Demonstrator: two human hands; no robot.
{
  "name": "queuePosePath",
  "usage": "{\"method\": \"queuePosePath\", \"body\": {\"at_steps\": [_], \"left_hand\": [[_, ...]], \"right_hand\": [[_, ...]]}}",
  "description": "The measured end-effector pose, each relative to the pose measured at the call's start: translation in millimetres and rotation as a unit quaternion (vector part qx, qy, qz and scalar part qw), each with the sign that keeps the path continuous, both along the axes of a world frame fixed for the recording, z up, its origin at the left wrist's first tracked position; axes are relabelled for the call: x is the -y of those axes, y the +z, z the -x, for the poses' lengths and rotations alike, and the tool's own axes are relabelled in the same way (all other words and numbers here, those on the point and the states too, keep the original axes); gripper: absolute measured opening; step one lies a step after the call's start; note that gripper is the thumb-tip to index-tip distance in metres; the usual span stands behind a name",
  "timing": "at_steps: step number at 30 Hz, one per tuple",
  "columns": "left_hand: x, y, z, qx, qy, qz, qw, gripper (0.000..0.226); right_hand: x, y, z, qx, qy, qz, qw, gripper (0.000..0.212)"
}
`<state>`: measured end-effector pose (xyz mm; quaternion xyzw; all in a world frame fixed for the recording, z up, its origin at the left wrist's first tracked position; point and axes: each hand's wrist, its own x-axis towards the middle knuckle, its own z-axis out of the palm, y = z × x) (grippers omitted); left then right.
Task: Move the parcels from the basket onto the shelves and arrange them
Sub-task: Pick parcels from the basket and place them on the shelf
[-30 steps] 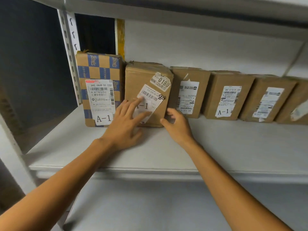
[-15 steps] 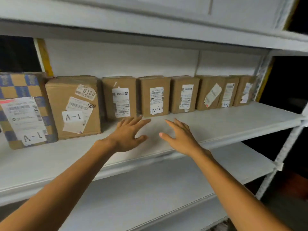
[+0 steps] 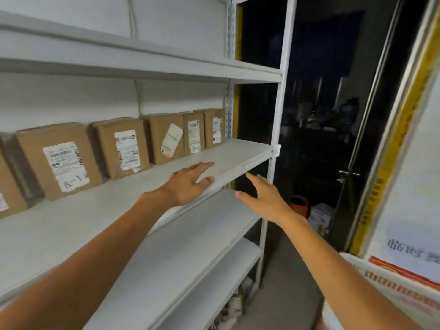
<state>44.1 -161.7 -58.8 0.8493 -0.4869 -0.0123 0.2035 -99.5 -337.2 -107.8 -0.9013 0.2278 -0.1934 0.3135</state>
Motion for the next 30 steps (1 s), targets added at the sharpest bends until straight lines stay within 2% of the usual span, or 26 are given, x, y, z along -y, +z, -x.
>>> {"method": "queuePosePath", "body": {"at_steps": [3, 13, 16, 24, 30], "left_hand": [[68, -10, 19, 0.036, -0.052, -0.031, 0.997, 0.055], [253, -91, 78, 0.015, -0.215, -0.065, 0.974, 0.056], [288, -130, 99, -0.003, -0.272, -0.097, 0.957, 0.057], [372, -214, 155, -0.041, -0.375, -0.154, 0.913, 0.056], [429, -273, 216, -0.042, -0.420, -0.223, 0.879, 0.059]], "right_hand": [[46, -10, 28, -0.013, -0.075, -0.023, 0.997, 0.074], [148, -80, 127, -0.050, -0.279, -0.059, 0.957, 0.072], [162, -109, 153, -0.082, -0.319, -0.090, 0.940, 0.070], [186, -171, 224, -0.077, -0.377, -0.143, 0.912, 0.052], [224, -223, 286, -0.098, -0.413, -0.191, 0.885, 0.058]]}}
